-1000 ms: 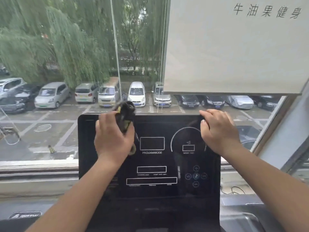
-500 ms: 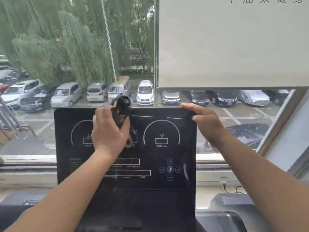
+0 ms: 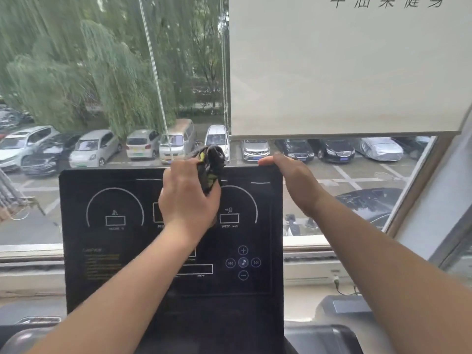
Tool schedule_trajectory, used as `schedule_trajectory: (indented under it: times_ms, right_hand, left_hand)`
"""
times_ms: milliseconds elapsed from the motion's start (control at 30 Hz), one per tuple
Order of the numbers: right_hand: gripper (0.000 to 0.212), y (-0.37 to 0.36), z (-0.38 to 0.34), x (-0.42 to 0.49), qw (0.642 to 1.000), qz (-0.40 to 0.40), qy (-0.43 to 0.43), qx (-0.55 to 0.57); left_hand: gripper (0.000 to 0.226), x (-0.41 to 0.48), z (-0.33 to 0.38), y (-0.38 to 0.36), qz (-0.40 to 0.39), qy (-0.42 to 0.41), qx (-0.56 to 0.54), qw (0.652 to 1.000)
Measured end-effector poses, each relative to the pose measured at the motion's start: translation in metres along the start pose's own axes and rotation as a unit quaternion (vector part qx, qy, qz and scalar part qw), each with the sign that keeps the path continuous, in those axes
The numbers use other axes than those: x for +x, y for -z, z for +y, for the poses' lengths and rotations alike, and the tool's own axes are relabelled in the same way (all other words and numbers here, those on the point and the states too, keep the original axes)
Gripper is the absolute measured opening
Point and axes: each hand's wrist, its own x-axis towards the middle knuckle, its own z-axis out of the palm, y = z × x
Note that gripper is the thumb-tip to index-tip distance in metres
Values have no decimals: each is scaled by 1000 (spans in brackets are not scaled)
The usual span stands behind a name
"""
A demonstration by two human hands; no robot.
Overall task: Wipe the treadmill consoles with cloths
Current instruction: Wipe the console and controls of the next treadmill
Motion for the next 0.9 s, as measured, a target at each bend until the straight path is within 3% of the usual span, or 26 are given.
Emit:
schedule_trajectory:
  times_ms: [67,100,167,233,300,367,433,500,567,700,767,833,900]
  right_hand:
    - [53,-3,4,0,998,17,-22,51]
    - [57,-4,7,-1,997,21,-28,67]
    - [63,-4,15,-4,995,21,-27,89]
    - [67,-3,18,-5,994,20,-28,99]
    - [71,-4,21,-3,994,20,-29,105]
    - [75,-5,24,-3,993,21,-36,112]
    - [76,-5,23,-6,992,18,-41,122]
    - [75,-6,24,-6,991,20,-38,129]
    - [75,-7,23,-7,989,23,-40,139]
    - [78,-6,24,-6,992,31,-36,115]
    - [79,-5,25,-5,993,31,-29,106]
    - [78,-5,23,-5,993,29,-32,114]
    - [75,-5,21,-7,991,34,-34,125]
  left_hand:
    - [43,-28,16,-15,-7,-47,-10,999]
    - [40,-45,18,-24,-25,-120,-4,992]
    - [36,-70,17,-34,-97,-288,16,952]
    - [39,-57,10,-30,-133,-345,16,929]
    - [41,-28,11,-21,-92,-285,11,954]
    - [45,3,19,-14,-44,-153,-15,987]
    - [48,13,32,-17,-19,-57,-25,998]
    - [51,-3,44,-28,-15,-75,6,997]
    - [47,-36,46,-42,-31,-169,11,985]
    - [40,-86,28,-48,-150,-373,-6,916]
    - [38,-70,21,-41,-162,-420,16,893]
    - [38,-38,21,-34,-109,-368,18,923]
    - [40,-6,28,-26,-43,-233,-9,971]
